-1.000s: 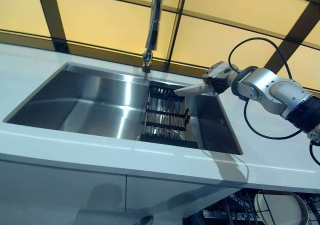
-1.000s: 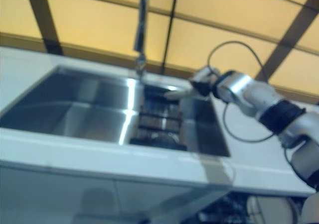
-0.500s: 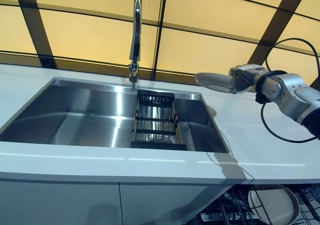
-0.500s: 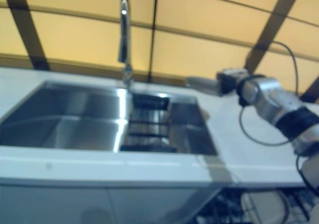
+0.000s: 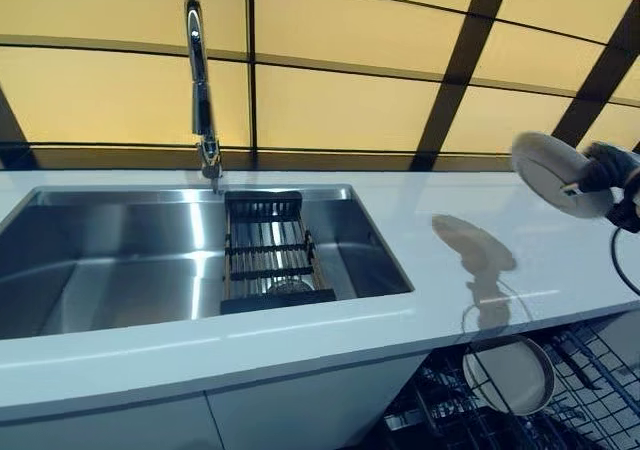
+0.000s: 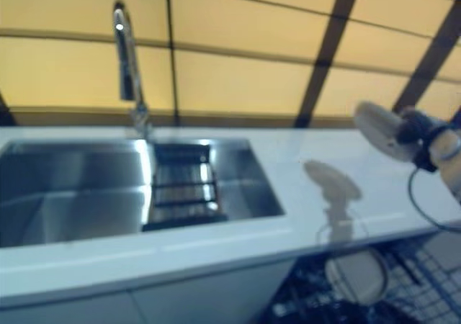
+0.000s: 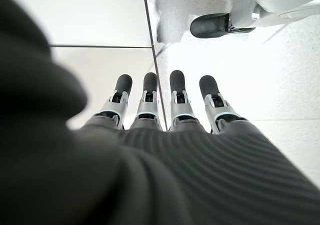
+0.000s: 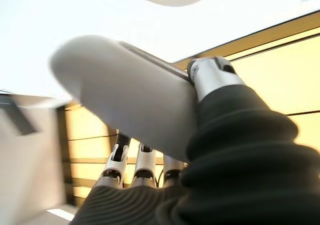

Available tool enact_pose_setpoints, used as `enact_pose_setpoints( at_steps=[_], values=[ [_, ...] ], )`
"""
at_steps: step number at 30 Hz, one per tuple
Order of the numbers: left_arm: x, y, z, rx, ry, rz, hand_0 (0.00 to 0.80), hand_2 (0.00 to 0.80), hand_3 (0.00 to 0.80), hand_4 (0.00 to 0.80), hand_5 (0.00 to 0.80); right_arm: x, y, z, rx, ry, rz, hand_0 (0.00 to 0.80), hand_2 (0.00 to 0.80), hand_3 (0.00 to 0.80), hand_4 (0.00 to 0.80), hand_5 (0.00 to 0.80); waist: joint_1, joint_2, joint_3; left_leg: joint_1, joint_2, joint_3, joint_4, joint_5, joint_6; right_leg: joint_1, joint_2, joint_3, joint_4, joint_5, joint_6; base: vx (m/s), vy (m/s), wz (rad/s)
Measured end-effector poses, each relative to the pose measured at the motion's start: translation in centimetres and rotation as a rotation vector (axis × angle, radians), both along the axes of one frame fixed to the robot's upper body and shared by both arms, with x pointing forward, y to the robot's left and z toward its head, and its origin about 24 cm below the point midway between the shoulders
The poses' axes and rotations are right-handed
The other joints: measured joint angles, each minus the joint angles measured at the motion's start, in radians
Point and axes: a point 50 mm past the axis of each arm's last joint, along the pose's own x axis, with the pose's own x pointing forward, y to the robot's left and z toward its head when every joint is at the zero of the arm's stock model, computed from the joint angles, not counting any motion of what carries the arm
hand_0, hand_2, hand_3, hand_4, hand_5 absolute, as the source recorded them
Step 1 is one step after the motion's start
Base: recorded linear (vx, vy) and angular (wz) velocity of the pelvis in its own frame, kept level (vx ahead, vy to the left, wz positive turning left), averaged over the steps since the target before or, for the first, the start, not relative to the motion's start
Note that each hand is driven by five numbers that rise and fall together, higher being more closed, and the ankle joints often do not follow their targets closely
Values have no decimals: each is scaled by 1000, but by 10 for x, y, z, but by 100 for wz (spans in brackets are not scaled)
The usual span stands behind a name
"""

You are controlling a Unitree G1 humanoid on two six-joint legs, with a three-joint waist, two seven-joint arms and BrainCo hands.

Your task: Take plates into dishwasher

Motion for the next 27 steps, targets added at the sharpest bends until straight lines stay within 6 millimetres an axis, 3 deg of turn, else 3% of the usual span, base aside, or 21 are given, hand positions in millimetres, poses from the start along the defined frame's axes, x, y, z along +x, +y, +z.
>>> enact_pose_setpoints(
  at_steps=[4, 10, 21, 22, 27],
  values=[
    [-4, 2, -1, 2, 18, 5, 0, 0, 0, 0, 0, -26, -33, -5, 28, 7, -131, 800, 800, 800, 800, 800, -27, 1, 0, 1, 4, 19, 0, -4, -1, -8, 3, 19, 0, 1, 1, -14, -6, -14],
    [-5, 3, -2, 2, 26, 7, 0, 0, 0, 0, 0, -50, -54, -5, 85, -32, -198, 800, 800, 800, 800, 800, -60, 1, 0, 1, 9, 44, -1, -11, -2, -17, 6, 38, 0, 6, 2, -1, -9, -14],
    [-6, 4, -2, 2, 28, 9, 0, 0, 0, 0, 0, -101, -88, -55, 306, 7, -283, 800, 800, 800, 800, 800, -105, 0, 1, 2, 20, 62, -1, -22, -8, -28, 14, 52, -3, 5, 3, -1, -21, -5],
    [-7, 5, -2, 5, 33, 11, 0, 0, 0, 0, 0, -105, -90, -68, 371, 18, -278, 800, 800, 800, 800, 800, -111, -2, 2, 2, 21, 70, -1, -24, -10, -33, 15, 54, -3, 5, 2, -3, -38, -19],
    [-4, 5, -1, 8, 26, 9, 0, 0, 0, 0, 0, -105, -86, -92, 502, 49, -222, 800, 800, 800, 800, 800, -140, -1, 7, 2, 22, 73, -4, -26, -11, -32, 15, 53, -3, 6, 3, -11, -21, -6]
  ],
)
